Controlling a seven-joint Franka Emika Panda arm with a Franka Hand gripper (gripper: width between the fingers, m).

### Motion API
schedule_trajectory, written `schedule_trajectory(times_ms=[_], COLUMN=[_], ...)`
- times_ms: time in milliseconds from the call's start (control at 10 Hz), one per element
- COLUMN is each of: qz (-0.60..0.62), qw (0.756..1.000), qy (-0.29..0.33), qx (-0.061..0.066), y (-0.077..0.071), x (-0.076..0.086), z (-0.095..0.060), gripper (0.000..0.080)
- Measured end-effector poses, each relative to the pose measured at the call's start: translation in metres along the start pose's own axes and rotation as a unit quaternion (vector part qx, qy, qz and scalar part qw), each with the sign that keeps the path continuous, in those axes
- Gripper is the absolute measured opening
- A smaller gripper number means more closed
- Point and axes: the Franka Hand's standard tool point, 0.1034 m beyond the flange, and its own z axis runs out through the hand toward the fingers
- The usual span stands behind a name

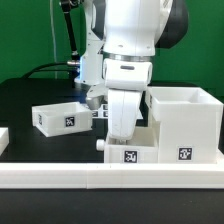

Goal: Assemble drawer

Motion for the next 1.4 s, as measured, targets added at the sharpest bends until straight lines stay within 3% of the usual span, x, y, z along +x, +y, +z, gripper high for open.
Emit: schedule_trajectory(times_ms=[1400], qz=[-0.059], qw=[0.998], qy=[-0.020], qx=[-0.009], y=[0.004], x=[-0.011], z=[0.000], gripper=[0.0042])
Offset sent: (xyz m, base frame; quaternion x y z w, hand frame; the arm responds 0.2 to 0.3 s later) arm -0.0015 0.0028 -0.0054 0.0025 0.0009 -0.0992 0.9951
